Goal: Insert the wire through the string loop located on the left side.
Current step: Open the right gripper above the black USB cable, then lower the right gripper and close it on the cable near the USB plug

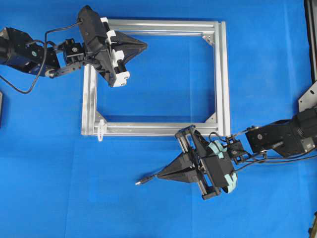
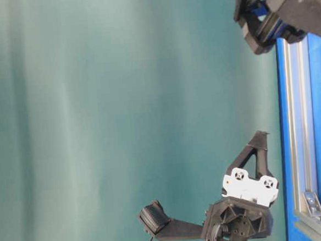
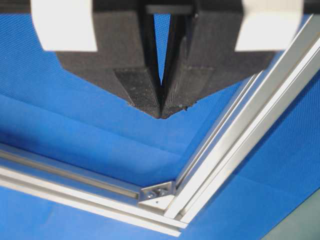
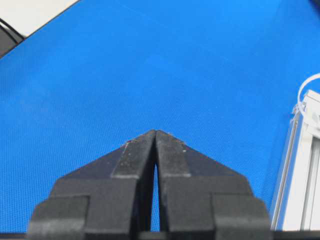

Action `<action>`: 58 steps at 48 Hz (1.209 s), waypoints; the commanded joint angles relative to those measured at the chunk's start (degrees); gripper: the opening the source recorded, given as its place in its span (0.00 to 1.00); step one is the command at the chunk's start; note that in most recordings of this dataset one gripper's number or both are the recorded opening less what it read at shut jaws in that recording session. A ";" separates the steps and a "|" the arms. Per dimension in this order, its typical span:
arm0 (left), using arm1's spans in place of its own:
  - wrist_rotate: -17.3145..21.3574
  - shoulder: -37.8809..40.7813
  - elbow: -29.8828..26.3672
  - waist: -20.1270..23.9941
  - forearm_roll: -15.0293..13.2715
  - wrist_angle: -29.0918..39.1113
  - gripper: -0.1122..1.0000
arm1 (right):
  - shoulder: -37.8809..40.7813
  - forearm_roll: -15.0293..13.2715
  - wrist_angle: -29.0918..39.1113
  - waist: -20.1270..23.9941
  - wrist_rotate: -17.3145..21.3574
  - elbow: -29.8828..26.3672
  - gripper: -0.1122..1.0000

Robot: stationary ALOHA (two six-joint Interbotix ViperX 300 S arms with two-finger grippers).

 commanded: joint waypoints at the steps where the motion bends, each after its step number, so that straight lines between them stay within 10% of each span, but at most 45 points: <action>1: 0.26 -1.93 -0.88 -0.35 0.88 -0.18 0.10 | -3.69 0.09 -0.35 0.09 0.53 -0.09 0.11; 31: 0.18 -1.93 -0.79 -0.26 1.05 -0.09 0.10 | -3.87 -0.18 1.85 0.18 2.72 0.00 0.10; 48: -0.09 -1.93 -0.70 -0.09 1.05 0.18 0.10 | -3.78 -0.18 2.64 0.35 3.52 0.00 0.90; 58: -0.09 -1.93 -0.70 -0.09 1.05 0.53 0.10 | -3.34 0.00 3.16 0.35 3.60 0.00 0.87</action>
